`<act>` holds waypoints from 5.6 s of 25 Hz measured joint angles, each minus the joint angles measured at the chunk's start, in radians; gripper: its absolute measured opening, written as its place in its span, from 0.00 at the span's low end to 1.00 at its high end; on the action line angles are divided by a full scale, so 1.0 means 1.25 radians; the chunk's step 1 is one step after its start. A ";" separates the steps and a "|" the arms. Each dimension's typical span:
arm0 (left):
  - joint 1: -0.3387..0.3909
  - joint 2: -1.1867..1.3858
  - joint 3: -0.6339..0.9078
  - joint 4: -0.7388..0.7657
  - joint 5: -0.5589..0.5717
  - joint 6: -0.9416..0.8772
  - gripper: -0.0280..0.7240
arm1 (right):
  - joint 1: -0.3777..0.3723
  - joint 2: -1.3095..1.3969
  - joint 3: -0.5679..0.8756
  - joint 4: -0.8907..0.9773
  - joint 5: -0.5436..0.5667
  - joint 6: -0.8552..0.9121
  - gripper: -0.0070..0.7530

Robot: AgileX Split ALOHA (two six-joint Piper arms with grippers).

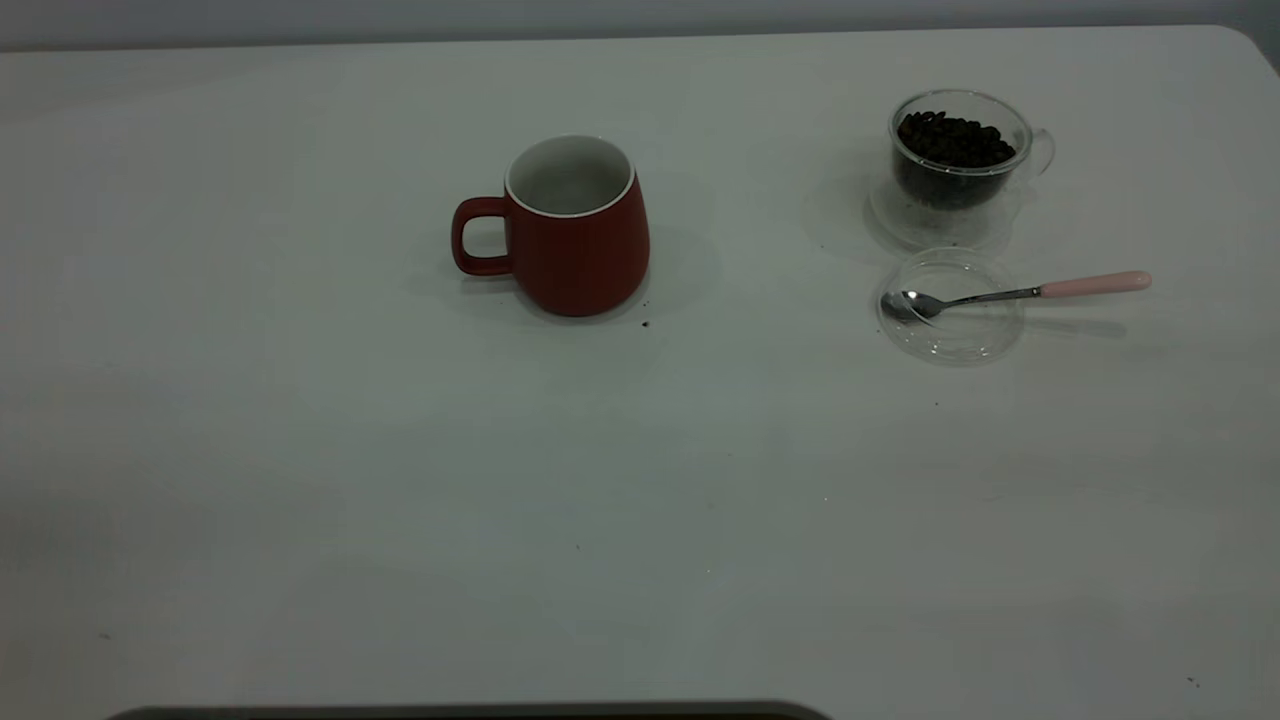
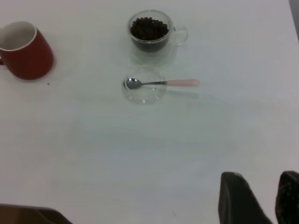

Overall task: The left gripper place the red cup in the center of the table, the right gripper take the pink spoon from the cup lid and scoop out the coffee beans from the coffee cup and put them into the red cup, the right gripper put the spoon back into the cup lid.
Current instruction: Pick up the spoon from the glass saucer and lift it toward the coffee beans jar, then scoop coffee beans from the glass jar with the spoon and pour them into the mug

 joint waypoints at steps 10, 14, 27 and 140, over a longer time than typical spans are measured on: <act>0.000 0.000 0.000 0.000 0.000 0.000 0.71 | 0.000 0.083 -0.005 0.029 -0.068 0.007 0.51; 0.000 0.000 0.000 0.000 0.000 0.000 0.71 | 0.000 0.256 -0.009 0.070 -0.253 -0.025 0.67; 0.000 0.000 0.000 0.000 0.000 0.000 0.71 | 0.000 1.020 -0.206 0.301 -0.440 -0.403 0.71; 0.000 0.000 0.000 0.000 0.000 0.000 0.71 | -0.237 1.851 -0.666 0.962 -0.225 -0.892 0.14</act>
